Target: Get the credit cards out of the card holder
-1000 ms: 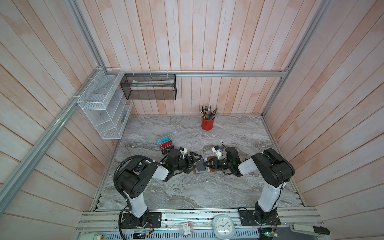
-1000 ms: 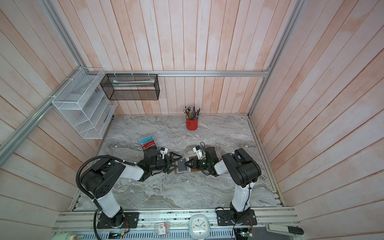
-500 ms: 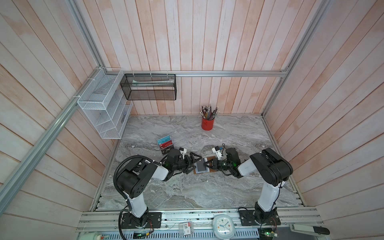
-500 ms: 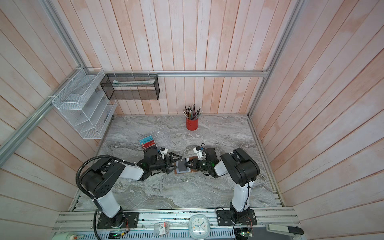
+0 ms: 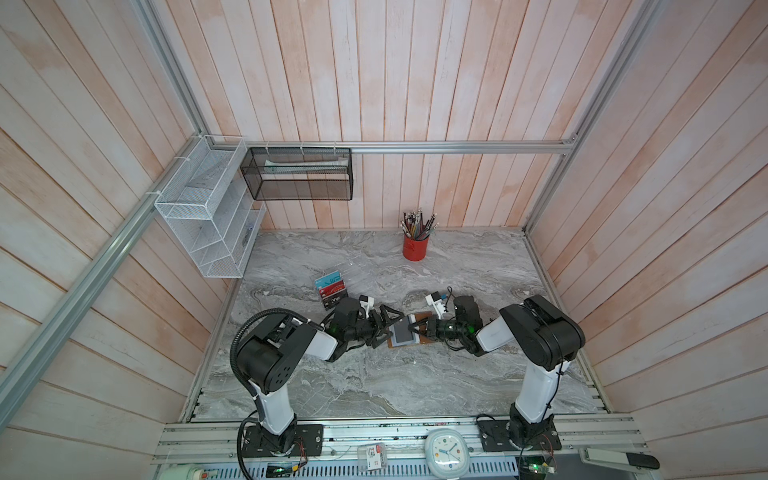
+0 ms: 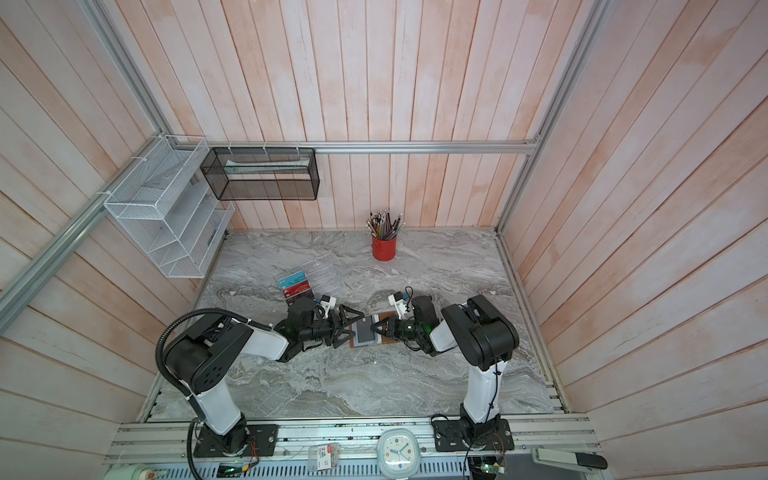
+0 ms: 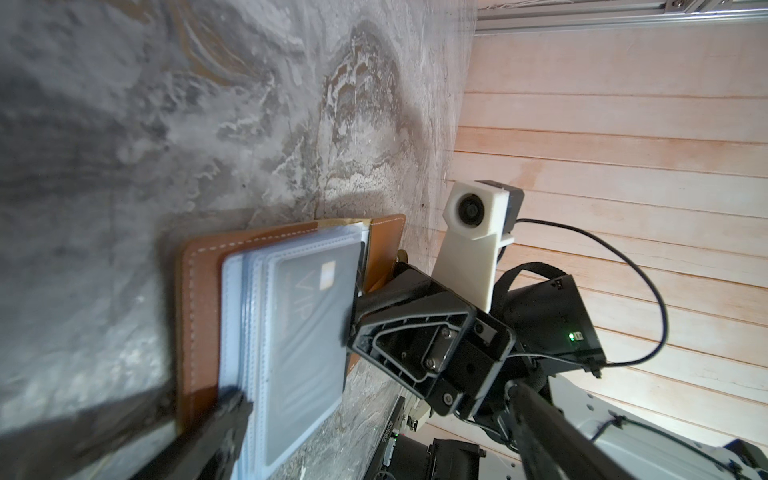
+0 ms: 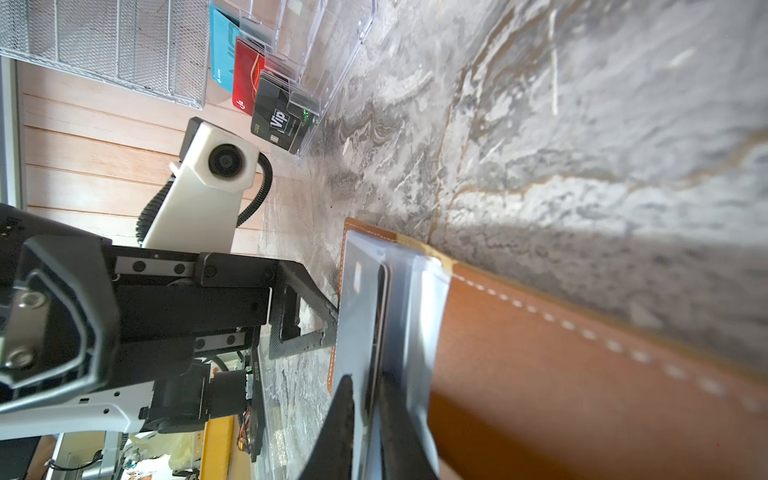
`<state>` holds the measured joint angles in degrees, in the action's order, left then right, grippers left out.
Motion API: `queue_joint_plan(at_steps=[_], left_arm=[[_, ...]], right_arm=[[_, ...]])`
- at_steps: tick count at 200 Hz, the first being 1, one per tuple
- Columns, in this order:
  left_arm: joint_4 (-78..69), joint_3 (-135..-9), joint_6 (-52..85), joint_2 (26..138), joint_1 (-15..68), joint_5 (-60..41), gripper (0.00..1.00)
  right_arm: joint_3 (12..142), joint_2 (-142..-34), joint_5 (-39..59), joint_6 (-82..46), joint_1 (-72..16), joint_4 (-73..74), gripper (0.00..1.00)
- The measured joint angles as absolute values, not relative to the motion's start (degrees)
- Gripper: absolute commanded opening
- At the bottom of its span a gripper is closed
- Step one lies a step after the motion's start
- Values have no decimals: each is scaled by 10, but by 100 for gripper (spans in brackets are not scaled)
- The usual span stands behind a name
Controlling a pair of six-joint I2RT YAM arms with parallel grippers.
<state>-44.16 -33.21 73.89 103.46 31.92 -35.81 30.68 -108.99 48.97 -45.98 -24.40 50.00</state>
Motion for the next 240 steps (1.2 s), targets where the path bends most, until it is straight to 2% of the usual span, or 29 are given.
queue_joint_plan(at_steps=[29, 104, 240], left_arm=[[-444, -332, 739, 1036, 319, -359, 100], [-457, -332, 739, 1045, 314, -371, 100], [-488, -328, 739, 1058, 310, -383, 100]], right_arm=[[307, -1096, 497, -465, -241, 511, 13], [300, -1102, 513, -484, -235, 545, 3], [298, -1107, 540, -493, -221, 554, 2]])
